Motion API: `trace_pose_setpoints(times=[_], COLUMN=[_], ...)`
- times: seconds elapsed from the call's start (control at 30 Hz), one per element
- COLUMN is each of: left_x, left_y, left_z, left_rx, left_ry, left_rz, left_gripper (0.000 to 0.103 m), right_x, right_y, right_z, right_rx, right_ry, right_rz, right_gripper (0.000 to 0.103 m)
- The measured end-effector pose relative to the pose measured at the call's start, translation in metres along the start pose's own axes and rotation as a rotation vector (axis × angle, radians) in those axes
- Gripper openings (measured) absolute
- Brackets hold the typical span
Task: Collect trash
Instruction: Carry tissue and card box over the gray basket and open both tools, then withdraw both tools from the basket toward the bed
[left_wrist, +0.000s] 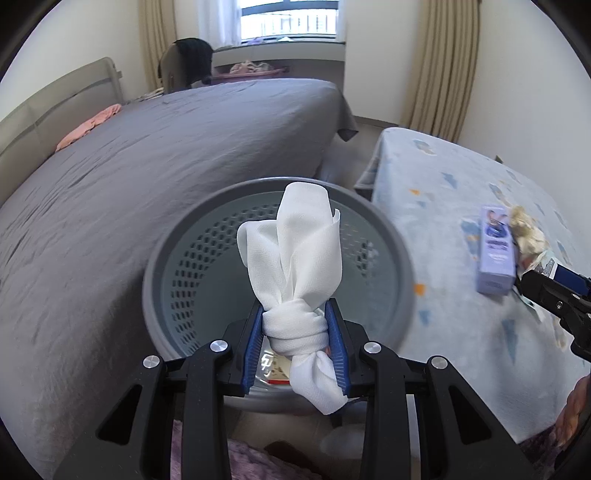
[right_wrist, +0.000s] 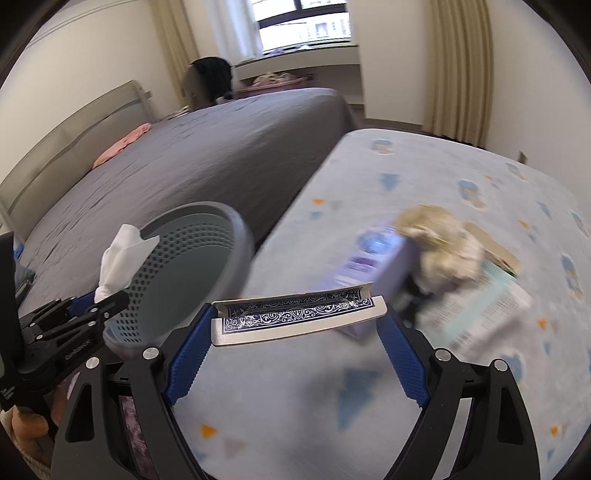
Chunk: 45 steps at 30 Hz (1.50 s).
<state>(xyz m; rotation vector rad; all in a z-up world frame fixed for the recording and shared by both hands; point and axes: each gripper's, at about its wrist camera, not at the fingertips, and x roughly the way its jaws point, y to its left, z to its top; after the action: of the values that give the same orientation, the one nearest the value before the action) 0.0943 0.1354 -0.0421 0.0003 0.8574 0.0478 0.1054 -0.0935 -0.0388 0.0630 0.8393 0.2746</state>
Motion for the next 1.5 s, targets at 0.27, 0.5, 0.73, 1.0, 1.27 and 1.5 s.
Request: trace_pose_setpoints(times=[0.27,0.5,0.73,1.0,1.27,1.5], left_x=[0.028,0.044,0.045,0.044,0.040,0.027], left_y=[0.036,0.054,0.067,0.068,0.072,0.076], left_z=[0.011,0.011,0.015,0.012,0.005,0.003], left_rx=[-0.033,-0.061,-0.093,-0.107,-0.126,-0.132], left_ry=[0.017,0.040,0.018,0.020,0.021,0.003], left_rz=[0.028,0.020,0.040,0.056,0.073,0.085], left_gripper=[0.033,0.034,0.067,0.069,0.077,0.085], right_x=[0.051,0.080,0.088,0.089,0.085,0.072], right_y=[0.058,0.079,0.084,0.079,0.081,0.078], right_z=[0.029,0.043,0.052,0.046,0.038,0.034], right_rx=[-0.106,-0.124,-0.130,-0.117,-0.124,-0.105], right_ry=[0.033,0.059,0.064,0.064,0.064,0.046], right_rz=[0.095,0.136,0.118,0.101,0.080,0.067], right_gripper=[0.084,0.084,0.085,0.085,0.085,0.085])
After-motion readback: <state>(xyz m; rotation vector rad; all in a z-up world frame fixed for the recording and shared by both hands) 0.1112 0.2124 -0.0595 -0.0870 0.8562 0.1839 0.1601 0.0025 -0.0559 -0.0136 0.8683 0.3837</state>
